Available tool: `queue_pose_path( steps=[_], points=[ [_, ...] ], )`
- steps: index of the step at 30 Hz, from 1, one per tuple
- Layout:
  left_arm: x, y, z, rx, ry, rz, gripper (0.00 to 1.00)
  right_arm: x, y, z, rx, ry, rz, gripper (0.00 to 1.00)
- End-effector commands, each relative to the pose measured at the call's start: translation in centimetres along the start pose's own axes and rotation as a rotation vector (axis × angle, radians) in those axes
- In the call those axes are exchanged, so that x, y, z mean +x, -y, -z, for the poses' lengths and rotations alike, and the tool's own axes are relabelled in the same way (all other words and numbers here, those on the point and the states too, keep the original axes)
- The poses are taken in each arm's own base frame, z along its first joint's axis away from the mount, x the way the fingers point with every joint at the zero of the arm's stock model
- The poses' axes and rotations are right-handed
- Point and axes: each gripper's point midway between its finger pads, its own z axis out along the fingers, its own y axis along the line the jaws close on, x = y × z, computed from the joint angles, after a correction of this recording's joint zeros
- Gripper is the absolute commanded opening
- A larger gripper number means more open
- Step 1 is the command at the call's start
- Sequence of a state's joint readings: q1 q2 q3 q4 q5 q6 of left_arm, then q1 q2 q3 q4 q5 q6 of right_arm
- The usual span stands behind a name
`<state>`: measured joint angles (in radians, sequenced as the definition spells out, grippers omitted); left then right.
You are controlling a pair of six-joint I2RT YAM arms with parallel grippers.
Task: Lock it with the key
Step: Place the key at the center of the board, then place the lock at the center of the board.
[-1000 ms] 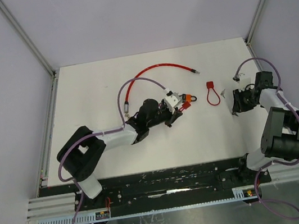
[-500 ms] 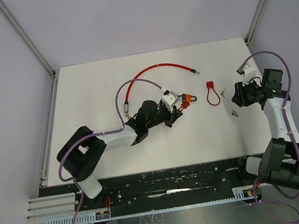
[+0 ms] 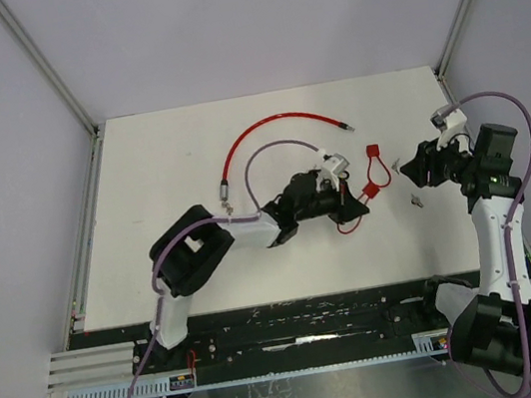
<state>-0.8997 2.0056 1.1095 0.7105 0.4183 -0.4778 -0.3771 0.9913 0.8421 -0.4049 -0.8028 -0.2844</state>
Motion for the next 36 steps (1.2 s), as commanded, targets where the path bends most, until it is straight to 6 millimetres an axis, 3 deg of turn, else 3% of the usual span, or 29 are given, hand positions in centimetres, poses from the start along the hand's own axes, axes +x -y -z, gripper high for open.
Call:
queue_pose_path(
  steps=[1, 5, 13, 20, 25, 30, 36],
  points=[
    [-0.3, 2.5, -3.4, 0.073, 0.002, 0.095, 0.00, -2.5, 1.5, 1.0, 0.110, 0.082, 0.026, 0.51],
    [0.2, 1.1, -5.5, 0.012, 0.006, 0.155, 0.00, -2.4, 3.2, 1.3, 0.207, 0.085, -0.009, 0.52],
    [2.1, -1.4, -9.7, -0.075, -0.022, 0.303, 0.06, -2.4, 4.2, 1.6, 0.261, 0.093, -0.035, 0.54],
    [3.9, -1.5, -12.3, -0.049, -0.098, 0.333, 0.14, -2.2, 4.4, 1.5, 0.263, 0.088, -0.040, 0.54],
    [5.7, -1.1, -14.0, -0.070, -0.189, 0.228, 0.31, -2.1, 4.5, 1.5, 0.263, 0.087, -0.038, 0.54],
    [5.1, -1.4, -14.0, -0.143, -0.197, 0.082, 0.54, -2.2, 4.5, 1.6, 0.262, 0.089, -0.038, 0.54],
    [1.8, -2.5, -11.7, -0.269, -0.140, -0.085, 0.60, -2.1, 4.7, 1.7, 0.273, 0.087, -0.040, 0.54]
  ],
)
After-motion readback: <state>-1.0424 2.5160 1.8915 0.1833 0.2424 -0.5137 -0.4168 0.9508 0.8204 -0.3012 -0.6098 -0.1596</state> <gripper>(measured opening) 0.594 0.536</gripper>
